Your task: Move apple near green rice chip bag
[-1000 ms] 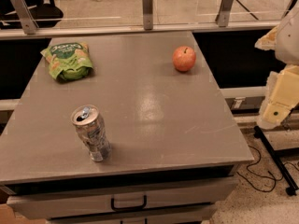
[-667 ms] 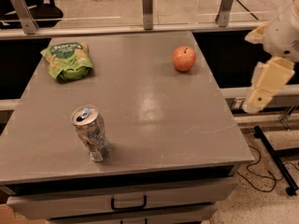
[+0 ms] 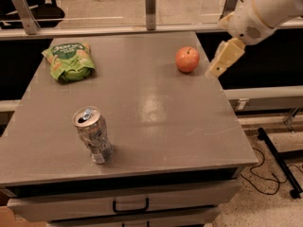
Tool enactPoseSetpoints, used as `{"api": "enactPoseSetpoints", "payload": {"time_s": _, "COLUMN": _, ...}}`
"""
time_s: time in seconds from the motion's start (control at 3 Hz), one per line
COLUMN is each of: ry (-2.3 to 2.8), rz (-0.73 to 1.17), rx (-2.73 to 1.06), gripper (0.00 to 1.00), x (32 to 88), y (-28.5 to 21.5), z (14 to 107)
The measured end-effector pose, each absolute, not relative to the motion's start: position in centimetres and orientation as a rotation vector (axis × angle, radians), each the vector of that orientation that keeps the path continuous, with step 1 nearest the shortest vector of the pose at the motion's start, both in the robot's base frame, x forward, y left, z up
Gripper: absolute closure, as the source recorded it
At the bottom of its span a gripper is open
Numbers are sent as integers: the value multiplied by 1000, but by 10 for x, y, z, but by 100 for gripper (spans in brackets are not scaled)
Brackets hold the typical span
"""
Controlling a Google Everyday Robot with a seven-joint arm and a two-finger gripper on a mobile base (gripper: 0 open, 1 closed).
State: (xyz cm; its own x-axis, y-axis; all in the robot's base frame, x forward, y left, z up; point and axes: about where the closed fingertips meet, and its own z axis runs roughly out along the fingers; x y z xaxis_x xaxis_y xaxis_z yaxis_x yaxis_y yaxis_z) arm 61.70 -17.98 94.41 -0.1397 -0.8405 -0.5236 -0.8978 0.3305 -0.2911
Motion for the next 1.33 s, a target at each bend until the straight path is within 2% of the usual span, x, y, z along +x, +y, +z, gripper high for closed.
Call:
{"api": "enactPoseSetpoints", "payload": {"time_s": 0.67, "ry": 2053, "rz": 260, "rx": -1366, "gripper": 0, "x": 698, "y": -154, "z": 888}}
{"api": "enactPoseSetpoints", "payload": {"time_s": 1.0, "ry": 2098, "rz": 326, "rx": -1309, "gripper": 18, "x": 713, "y": -146, "z": 868}}
{"api": "enactPoseSetpoints", "payload": {"time_s": 1.33, "ry": 2123, "rz": 382, "rx": -1280, "gripper": 41, "x": 718, "y": -139, "z": 857}}
